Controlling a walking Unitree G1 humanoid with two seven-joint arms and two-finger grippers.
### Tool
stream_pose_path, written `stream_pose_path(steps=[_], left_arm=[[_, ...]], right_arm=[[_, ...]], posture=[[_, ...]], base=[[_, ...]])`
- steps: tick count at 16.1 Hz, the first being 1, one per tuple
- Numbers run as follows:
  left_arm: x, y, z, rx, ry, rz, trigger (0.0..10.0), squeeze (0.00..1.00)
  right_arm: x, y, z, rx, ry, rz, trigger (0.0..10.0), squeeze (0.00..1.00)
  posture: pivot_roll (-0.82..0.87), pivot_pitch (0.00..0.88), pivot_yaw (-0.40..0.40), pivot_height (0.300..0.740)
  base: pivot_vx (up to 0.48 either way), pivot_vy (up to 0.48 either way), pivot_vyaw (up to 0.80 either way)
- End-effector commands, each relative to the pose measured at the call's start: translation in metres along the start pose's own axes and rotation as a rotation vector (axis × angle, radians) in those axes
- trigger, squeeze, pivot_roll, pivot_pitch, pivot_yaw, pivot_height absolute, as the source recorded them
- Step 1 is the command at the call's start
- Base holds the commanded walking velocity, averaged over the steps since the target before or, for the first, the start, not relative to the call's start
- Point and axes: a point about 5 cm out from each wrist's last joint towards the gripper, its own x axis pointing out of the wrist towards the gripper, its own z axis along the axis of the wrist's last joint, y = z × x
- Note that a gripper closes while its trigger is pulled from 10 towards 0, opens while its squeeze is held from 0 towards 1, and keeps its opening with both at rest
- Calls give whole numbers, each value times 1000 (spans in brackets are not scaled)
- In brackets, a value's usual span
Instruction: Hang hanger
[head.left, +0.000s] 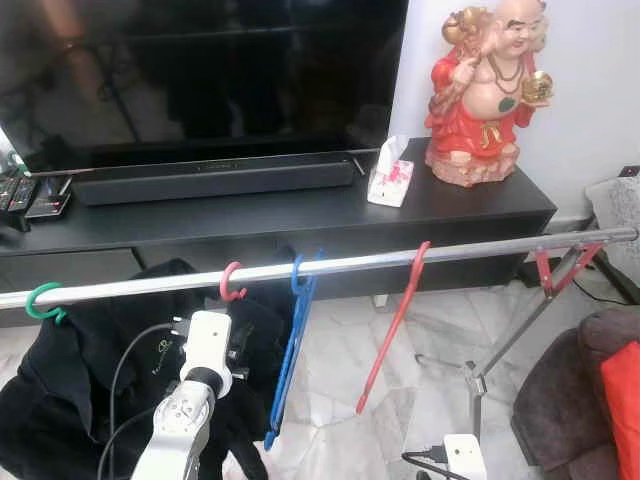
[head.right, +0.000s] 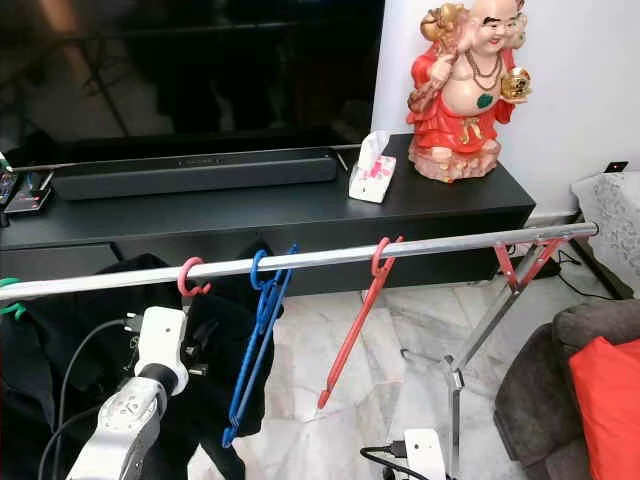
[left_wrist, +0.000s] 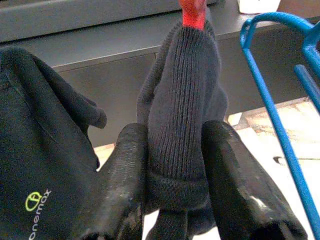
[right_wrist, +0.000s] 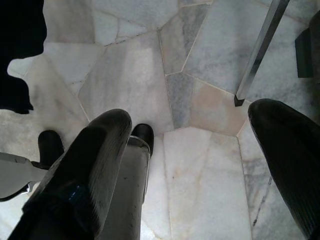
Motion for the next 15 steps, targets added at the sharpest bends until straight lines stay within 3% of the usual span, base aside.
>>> stream_pose_path(steps=[1, 8, 9, 10, 15], left_arm=[[-4, 3, 2, -19, -21, 9, 10000, 1000], [-29, 8, 24, 3, -134, 12, 10000, 1000], [-38, 10, 25, -3, -145, 21, 10000, 780], [-45, 11, 26, 8, -154, 29, 10000, 0], [-57, 20, 22, 52, -151, 98, 10000, 0]], right_arm=[[0, -1, -2, 1, 11, -2, 10000, 0], [0, -1, -3, 0, 15, -4, 10000, 0], [0, -2, -3, 2, 15, -4, 10000, 0], [0, -2, -3, 1, 16, -5, 10000, 0], [-1, -3, -4, -1, 16, -7, 10000, 0]], posture=[[-60, 0, 2, 740], [-48, 0, -6, 740], [-46, 0, -7, 740], [-42, 0, -10, 740], [-28, 0, -21, 740]], base=[[0, 0, 0], [0, 0, 0], [0, 0, 0], [0, 0, 0], [0, 0, 0]])
